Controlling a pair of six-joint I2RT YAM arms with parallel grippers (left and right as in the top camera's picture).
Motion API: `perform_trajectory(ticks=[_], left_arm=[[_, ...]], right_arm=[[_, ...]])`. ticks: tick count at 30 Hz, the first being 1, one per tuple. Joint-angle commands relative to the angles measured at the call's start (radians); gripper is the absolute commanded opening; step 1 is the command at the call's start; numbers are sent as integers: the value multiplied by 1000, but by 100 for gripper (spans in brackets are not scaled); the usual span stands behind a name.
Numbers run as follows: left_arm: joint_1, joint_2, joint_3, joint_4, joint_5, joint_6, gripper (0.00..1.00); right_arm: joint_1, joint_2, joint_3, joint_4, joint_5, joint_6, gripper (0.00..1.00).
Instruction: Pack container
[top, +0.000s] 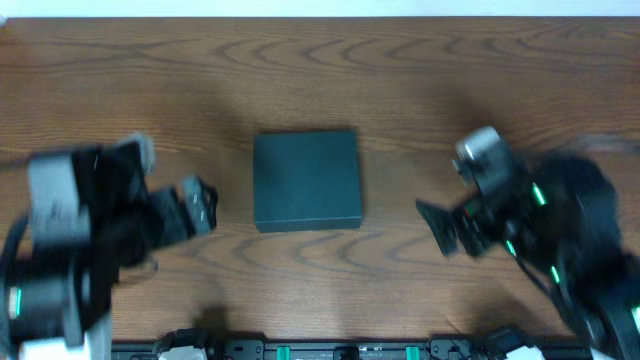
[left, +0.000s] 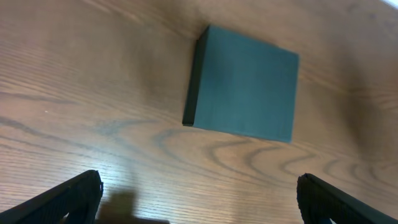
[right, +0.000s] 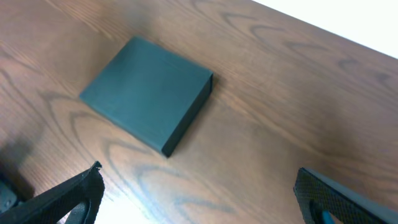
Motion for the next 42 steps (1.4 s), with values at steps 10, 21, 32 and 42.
perform_trajectory(ticks=[10, 21, 32, 42], left_arm=[[-2, -417, -201, -43, -24, -58, 99], [-2, -475, -206, -97, -24, -58, 99], [-2, -475, -206, -98, -25, -57, 99], [-2, -546, -291, 147, -134, -46, 98]], right_arm=[[-9, -480, -271, -1, 20, 135, 99], [-9, -506, -271, -36, 19, 135, 99], [-9, -506, -271, -181, 20, 135, 99], [-9, -506, -271, -181, 19, 135, 99]])
